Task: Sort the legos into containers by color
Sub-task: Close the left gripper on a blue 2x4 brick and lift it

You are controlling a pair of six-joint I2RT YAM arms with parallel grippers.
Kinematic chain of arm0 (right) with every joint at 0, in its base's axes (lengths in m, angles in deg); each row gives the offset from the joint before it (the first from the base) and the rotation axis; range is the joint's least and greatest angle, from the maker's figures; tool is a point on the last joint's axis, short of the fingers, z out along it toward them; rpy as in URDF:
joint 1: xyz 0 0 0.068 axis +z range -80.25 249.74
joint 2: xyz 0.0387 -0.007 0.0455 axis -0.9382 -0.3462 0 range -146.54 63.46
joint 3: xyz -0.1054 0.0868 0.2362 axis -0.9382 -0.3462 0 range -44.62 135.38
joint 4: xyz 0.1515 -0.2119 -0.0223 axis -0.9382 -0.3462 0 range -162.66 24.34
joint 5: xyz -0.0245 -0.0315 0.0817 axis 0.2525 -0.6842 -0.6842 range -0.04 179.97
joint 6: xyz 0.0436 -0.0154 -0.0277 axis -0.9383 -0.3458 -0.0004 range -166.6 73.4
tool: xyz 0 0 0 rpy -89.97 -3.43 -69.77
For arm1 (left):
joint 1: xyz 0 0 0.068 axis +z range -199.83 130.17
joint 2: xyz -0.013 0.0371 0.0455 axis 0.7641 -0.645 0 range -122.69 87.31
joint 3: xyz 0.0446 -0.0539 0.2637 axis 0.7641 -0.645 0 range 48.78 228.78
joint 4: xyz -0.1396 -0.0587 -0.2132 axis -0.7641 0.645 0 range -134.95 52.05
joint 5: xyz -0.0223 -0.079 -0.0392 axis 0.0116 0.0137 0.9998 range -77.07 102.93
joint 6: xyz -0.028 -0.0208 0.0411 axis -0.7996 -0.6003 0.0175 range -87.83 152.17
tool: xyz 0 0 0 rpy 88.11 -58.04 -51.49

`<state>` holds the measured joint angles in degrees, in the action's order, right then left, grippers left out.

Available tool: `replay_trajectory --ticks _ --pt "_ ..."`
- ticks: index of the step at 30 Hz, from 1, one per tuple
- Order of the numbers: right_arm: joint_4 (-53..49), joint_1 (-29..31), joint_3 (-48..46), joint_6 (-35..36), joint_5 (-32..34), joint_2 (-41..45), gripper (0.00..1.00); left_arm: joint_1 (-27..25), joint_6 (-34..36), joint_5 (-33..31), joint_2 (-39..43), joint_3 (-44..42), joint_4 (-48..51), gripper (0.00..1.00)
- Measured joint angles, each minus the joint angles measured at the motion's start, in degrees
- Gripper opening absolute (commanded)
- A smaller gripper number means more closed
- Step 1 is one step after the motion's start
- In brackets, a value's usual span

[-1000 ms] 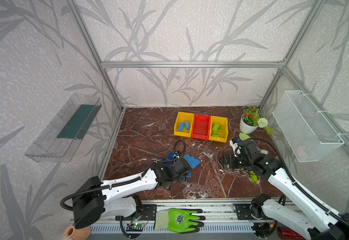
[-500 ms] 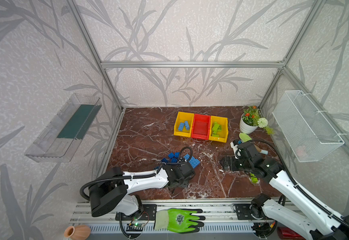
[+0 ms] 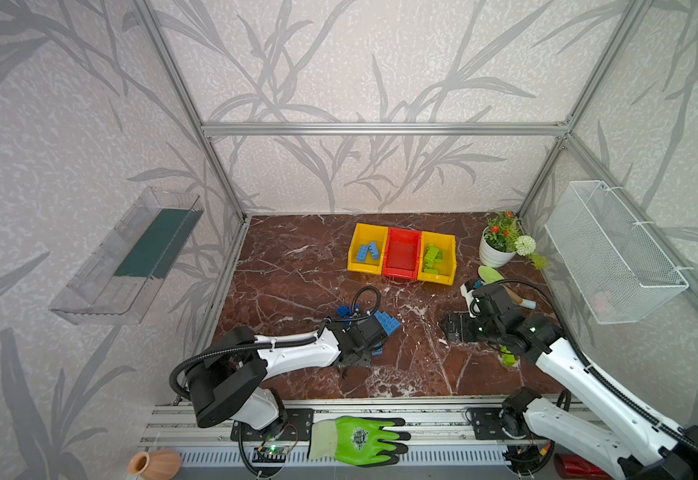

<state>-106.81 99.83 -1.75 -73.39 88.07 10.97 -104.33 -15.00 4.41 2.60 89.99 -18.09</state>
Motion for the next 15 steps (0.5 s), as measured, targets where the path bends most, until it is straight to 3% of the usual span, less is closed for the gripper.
replay_trajectory --ticks 4,11,15 --pt "0.0 0.0 0.0 0.0 0.2 0.0 0.99 2.6 1.5 0.3 -0.6 0.4 -0.2 0.37" --pt "-0.4 0.0 0.0 0.5 0.8 0.0 0.99 4.5 3.7 1.2 -3.0 2.8 -1.0 0.13" --pt "-0.6 0.0 0.1 0.7 1.0 0.2 0.99 4.7 4.1 1.4 -4.1 4.1 -0.9 0.05"
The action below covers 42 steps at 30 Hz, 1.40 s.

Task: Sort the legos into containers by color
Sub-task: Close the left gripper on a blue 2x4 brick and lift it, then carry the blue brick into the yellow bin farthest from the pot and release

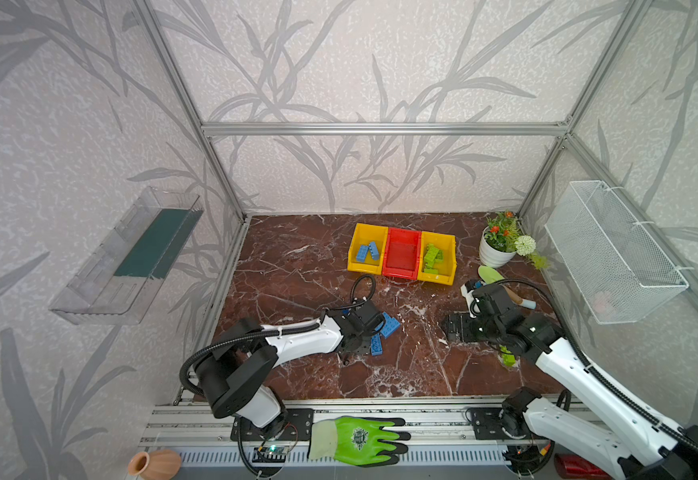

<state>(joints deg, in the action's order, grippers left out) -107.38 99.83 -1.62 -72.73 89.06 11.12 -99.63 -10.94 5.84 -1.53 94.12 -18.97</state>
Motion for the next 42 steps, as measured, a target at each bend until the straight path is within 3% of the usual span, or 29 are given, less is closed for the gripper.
replay_trajectory --ticks 9,16,33,37,42 --pt "-0.1 0.0 0.8 0.1 0.0 0.8 0.99 1.2 2.2 -1.5 2.7 6.2 4.8 0.04" --pt "-0.2 0.0 1.7 0.3 -0.3 0.6 0.99 8.7 7.0 -2.1 -0.4 20.3 6.4 0.03" --pt "-0.4 -0.1 5.0 1.4 -0.4 -1.7 0.99 23.1 16.3 1.2 -34.8 67.6 13.2 0.02" --pt "-0.4 -0.6 6.1 1.9 -0.3 -3.4 0.99 23.9 17.7 2.5 -44.0 81.1 17.5 0.06" --pt "-0.3 -1.4 7.3 2.3 -0.2 -5.2 0.99 24.1 18.7 4.2 -52.4 93.0 22.9 0.22"
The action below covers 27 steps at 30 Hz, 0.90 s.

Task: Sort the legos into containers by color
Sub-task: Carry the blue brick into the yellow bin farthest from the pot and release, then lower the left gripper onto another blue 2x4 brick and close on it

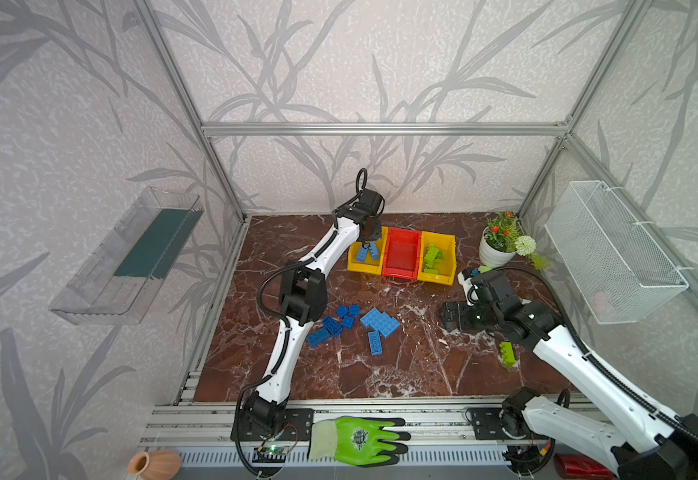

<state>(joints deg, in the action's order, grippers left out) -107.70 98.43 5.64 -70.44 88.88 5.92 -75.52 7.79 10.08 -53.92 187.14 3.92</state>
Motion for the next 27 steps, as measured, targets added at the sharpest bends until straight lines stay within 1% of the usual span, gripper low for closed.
replay_trajectory --ticks 1,2,4,7,9,13,17,19,23,27 --pt "0.0 -0.2 0.2 0.0 0.0 -0.2 0.99 0.1 0.1 0.3 -0.7 0.8 0.6 0.28" --pt "0.0 -0.3 0.4 0.1 0.0 -0.5 0.99 0.2 0.2 0.9 -1.1 1.2 1.2 0.37" --pt "0.2 -0.6 0.8 0.1 0.0 -1.0 0.99 0.3 0.3 1.5 -1.2 1.3 2.2 0.49" --pt "0.3 -0.6 1.2 0.1 -0.1 -1.6 0.99 0.3 0.2 2.4 -0.8 0.9 2.8 0.63" --pt "0.3 -0.7 1.2 0.1 -0.4 -1.8 0.99 0.3 -0.2 3.0 1.5 -2.9 1.6 0.79" --pt "0.4 -0.7 1.2 0.1 -1.0 -1.7 0.99 0.0 -0.9 3.0 10.5 -16.7 -1.6 0.80" --pt "0.7 -0.7 0.8 0.1 -1.7 -0.9 0.99 -0.7 -2.8 2.3 24.6 -34.8 -7.2 0.80" --pt "0.7 -0.7 0.3 0.1 -2.1 -0.3 0.99 -1.8 -3.7 1.2 32.1 -43.6 -9.7 0.80" --pt "0.9 -0.7 -0.9 0.1 -2.7 0.5 0.99 -6.9 -6.3 -1.4 45.7 -59.7 -13.2 0.78" --pt "1.0 -0.5 -2.5 0.0 -3.0 2.0 0.99 -14.7 -9.9 -3.6 54.3 -72.1 -14.2 0.75"
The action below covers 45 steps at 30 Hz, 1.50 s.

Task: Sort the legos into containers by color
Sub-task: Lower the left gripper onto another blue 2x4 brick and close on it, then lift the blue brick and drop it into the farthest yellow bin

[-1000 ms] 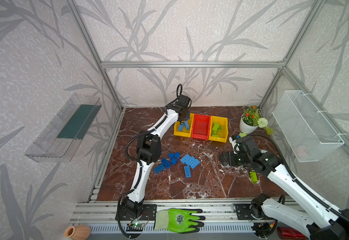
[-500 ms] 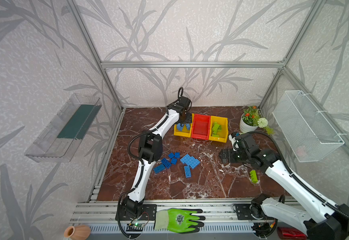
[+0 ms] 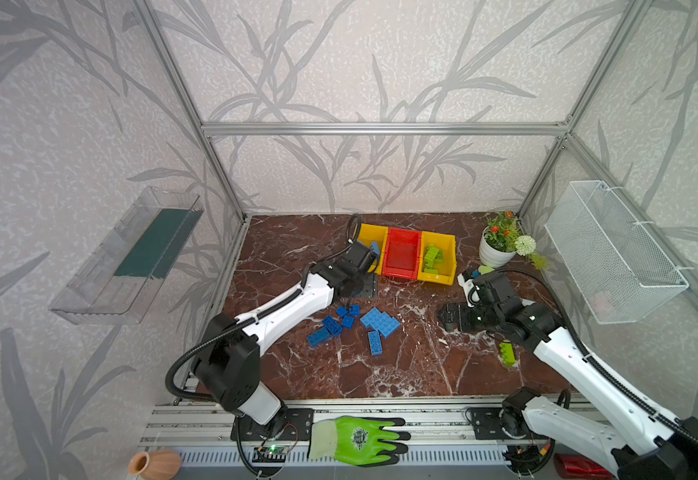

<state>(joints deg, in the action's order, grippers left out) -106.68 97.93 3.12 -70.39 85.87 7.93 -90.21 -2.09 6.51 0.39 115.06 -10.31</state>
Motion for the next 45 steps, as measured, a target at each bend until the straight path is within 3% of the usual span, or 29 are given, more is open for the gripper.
replay_trajectory --ticks 6,14,28,33,38,42,45 --pt "-0.2 0.5 -3.2 -0.5 0.2 4.1 0.99 -9.3 -6.6 -1.6 5.8 -11.9 -0.9 0.74" --pt "-0.3 1.4 -5.9 -1.5 0.2 5.4 0.99 -16.8 -11.4 -3.3 4.0 -13.9 -3.1 0.72" --pt "-0.9 1.6 -6.3 -1.9 0.7 7.4 0.99 -18.2 -13.0 -3.7 -6.8 -13.9 -6.7 0.65" --pt "-0.9 1.6 -6.3 -1.9 0.7 6.9 0.99 -17.7 -12.9 -4.0 -9.8 -13.6 -8.1 0.48" --pt "-0.9 1.6 -6.3 -1.9 1.1 6.6 0.99 -16.3 -12.9 -3.8 -10.6 -12.7 -9.6 0.24" --pt "-0.9 1.6 -6.3 -1.9 1.1 6.2 0.99 -15.7 -12.2 -3.8 -10.7 -11.9 -8.1 0.11" --pt "-0.7 1.6 -6.3 -1.9 1.1 5.3 0.99 -15.2 -11.5 -4.4 -10.4 -10.9 -5.2 0.08"
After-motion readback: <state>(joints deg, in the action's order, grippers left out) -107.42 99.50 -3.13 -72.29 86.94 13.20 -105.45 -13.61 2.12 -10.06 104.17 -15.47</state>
